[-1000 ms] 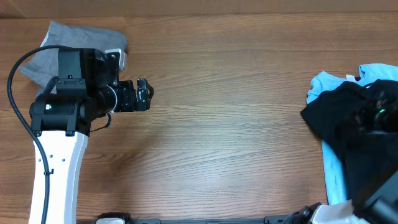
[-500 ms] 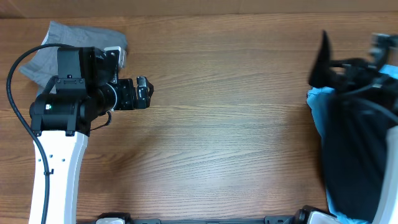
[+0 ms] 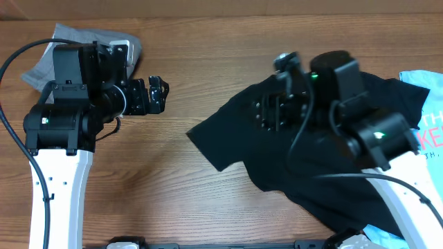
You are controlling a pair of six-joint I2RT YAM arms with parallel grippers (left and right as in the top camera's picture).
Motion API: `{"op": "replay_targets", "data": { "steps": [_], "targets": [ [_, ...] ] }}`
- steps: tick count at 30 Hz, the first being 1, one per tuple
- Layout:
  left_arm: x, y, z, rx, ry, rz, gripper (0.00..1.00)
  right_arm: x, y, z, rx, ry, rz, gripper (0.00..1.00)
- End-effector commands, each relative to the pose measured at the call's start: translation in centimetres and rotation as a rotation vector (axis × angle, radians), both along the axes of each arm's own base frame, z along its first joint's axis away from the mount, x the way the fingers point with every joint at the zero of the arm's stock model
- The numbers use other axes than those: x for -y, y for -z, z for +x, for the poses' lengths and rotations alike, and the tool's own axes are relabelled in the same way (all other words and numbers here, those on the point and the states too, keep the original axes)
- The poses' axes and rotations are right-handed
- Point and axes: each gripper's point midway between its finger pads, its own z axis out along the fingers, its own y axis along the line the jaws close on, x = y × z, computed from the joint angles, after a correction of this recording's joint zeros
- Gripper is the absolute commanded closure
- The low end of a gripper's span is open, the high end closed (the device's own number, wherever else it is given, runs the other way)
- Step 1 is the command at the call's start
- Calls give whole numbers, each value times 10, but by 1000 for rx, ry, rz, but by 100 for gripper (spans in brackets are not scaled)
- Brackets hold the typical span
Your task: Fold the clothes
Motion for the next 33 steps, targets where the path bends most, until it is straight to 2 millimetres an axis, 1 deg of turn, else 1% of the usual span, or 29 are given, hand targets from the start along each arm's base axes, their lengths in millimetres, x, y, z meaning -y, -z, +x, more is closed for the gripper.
{"op": "replay_targets", "data": {
  "steps": [1,3,4,5,6,9,12,13,15,17,19,22,23,25,28,30,33],
  "targets": [
    [16,-11,0,30,76,-23,0,51,-55,13,195,211,-25,32],
    [28,-6,1,27,130,-4,0,69,-74,12,248,269,-14,29],
    [38,-1,3,23,171,8,0,77,-83,11,273,297,-9,29],
    [58,10,5,8,251,30,0,91,-95,7,307,339,3,28],
    [71,19,6,-6,303,49,0,98,-100,5,315,365,13,27],
    [102,48,9,-60,399,99,0,115,-106,-1,311,434,34,25],
    [128,70,17,-109,436,64,0,129,-101,-7,281,485,24,23],
    [135,78,23,-114,440,64,0,132,-98,-9,268,494,18,23],
    [139,98,37,-124,429,108,0,134,-92,-11,242,502,6,23],
    [144,126,52,-157,425,131,0,135,-87,-13,218,502,-3,23],
    [152,151,61,-192,441,121,0,135,-83,-15,201,502,-10,23],
    [157,191,75,-235,440,133,0,136,-80,-17,188,501,-15,23],
    [158,201,78,-245,439,136,0,136,-79,-17,184,501,-17,23],
    [162,221,82,-265,443,140,0,136,-77,-18,174,501,-21,23],
    [168,241,84,-277,470,154,0,136,-73,-21,156,501,-28,23],
    [173,253,82,-281,504,170,1,136,-72,-21,151,500,-30,23],
    [178,271,76,-304,542,210,5,136,-72,-21,151,501,-30,23]
  ]
}}
